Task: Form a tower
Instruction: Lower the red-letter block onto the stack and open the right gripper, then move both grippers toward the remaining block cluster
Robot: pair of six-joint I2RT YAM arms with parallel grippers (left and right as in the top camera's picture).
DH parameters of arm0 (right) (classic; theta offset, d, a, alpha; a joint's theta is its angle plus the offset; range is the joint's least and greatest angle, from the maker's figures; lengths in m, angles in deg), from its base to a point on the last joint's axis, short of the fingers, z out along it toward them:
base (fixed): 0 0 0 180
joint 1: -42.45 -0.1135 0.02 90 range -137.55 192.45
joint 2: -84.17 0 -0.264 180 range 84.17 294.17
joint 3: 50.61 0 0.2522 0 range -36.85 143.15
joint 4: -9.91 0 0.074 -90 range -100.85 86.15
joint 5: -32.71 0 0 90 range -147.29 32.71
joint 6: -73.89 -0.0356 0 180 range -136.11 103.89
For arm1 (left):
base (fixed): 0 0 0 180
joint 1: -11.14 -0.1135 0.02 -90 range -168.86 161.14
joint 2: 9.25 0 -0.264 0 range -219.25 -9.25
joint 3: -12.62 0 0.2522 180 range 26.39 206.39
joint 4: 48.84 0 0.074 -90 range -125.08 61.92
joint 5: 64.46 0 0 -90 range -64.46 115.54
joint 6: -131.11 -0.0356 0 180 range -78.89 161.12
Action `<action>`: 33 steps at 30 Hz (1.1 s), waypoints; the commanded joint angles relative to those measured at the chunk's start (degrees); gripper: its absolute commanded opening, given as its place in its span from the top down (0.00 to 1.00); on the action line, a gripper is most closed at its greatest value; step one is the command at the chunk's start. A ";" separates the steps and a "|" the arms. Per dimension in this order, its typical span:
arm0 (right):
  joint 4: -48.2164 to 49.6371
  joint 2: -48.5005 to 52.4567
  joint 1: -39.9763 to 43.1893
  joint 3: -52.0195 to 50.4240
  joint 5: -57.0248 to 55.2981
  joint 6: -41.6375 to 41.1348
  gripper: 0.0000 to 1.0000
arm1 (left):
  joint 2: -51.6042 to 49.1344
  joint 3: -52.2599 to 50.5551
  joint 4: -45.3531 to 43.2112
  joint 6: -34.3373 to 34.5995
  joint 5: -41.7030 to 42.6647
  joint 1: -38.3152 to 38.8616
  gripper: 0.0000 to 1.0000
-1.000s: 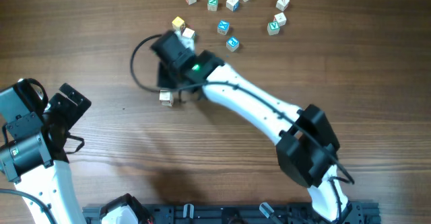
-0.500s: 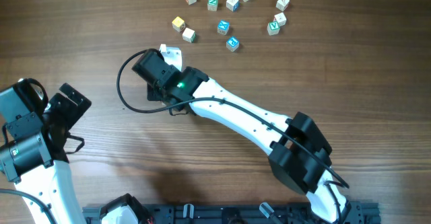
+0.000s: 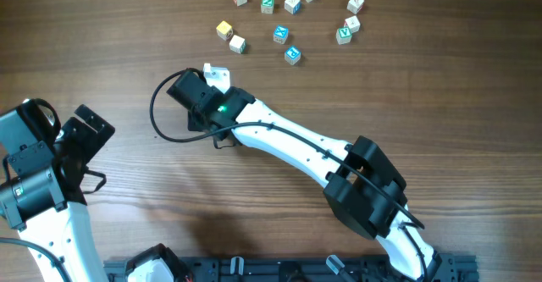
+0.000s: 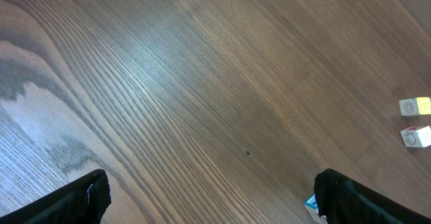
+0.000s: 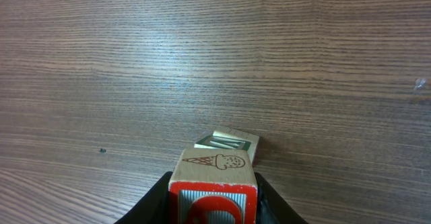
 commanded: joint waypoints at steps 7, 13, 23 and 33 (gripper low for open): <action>0.11 1.31 0.02 0.44 0.28 -0.83 0.57 | -0.04 1.07 0.02 0.55 0.94 0.28 0.00; 1.36 1.27 0.15 0.68 0.24 -0.20 0.15 | -0.04 1.07 0.04 0.55 0.94 0.28 0.00; -8.22 -5.25 6.60 11.13 4.04 5.14 0.01 | -0.04 1.07 0.00 0.55 0.92 0.28 0.00; -23.93 -7.56 24.57 17.59 10.38 13.31 0.00 | -0.04 1.07 -4.50 0.55 13.81 0.28 0.00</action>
